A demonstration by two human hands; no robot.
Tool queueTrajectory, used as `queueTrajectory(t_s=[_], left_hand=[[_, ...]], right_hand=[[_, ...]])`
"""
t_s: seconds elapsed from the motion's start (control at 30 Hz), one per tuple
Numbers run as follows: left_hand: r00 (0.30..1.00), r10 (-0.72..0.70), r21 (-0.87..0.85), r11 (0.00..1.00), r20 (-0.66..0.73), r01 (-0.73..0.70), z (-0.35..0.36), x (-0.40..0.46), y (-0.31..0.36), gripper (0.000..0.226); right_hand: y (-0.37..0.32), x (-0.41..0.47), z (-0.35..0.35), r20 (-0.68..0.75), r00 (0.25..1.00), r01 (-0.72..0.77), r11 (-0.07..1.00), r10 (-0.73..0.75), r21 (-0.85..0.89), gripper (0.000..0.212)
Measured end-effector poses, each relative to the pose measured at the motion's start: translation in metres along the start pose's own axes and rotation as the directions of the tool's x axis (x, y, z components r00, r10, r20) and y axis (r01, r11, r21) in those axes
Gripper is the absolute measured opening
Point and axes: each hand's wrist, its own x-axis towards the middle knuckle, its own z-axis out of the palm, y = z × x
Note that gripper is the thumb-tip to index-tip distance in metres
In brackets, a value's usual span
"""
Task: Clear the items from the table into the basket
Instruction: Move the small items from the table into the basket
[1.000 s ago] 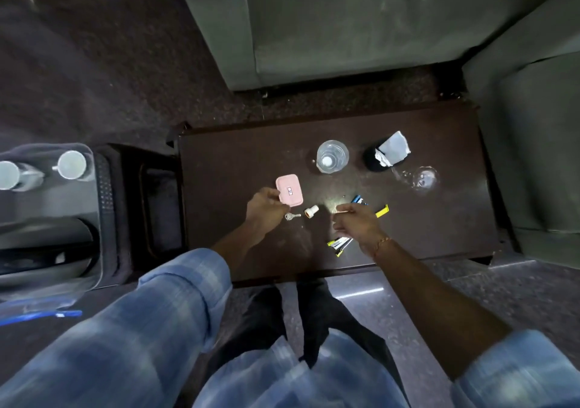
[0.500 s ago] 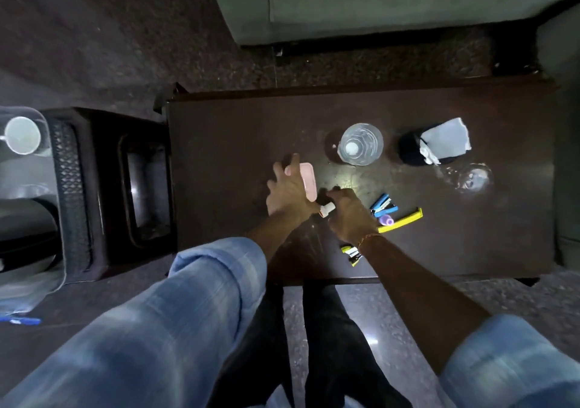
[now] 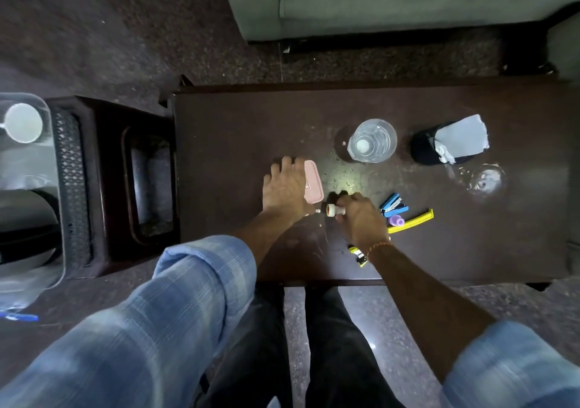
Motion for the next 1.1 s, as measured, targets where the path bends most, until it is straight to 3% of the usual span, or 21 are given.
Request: queueTrajectory(t_s=[0.17,0.33,0.47,0.67,0.83,0.93,1.1], left_hand=[[0.997,0.000,-0.067,0.998,-0.082,-0.006,-0.045,-0.033,-0.015,0.105],[0.990,0.008,-0.093,0.995,-0.140,-0.021,-0.101,-0.083,-0.039,0.104],[0.975,-0.010,-0.065,0.998,-0.224,-0.005,-0.157,-0.119,-0.072,0.104],[0.928,-0.141,-0.045,0.990,-0.344,0.134,-0.229,-0.178,-0.136,0.099],[0.830,-0.360,-0.149,0.933,-0.425,0.328,-0.256,-0.238,-0.199,0.092],[0.737,-0.480,-0.255,0.877,-0.476,0.407,-0.270,-0.272,-0.230,0.089],[0.643,-0.660,-0.458,0.744,-0.388,0.487,-0.286,-0.299,-0.288,0.091]], right_hand=[[-0.018,-0.035,-0.035,-0.048,0.996,-0.061,0.986,0.069,0.156,0.027],[-0.044,-0.072,-0.074,-0.186,0.981,-0.010,0.969,0.057,0.247,0.018],[-0.082,-0.093,-0.097,-0.295,0.955,0.066,0.961,0.017,0.269,0.019],[-0.160,-0.105,-0.120,-0.360,0.925,0.249,0.908,-0.119,0.338,0.016],[-0.230,-0.103,-0.145,-0.397,0.878,0.414,0.841,-0.268,0.348,0.015],[-0.272,-0.106,-0.159,-0.377,0.859,0.472,0.821,-0.346,0.322,0.018],[-0.340,-0.110,-0.163,-0.402,0.809,0.548,0.797,-0.429,0.252,0.020]])
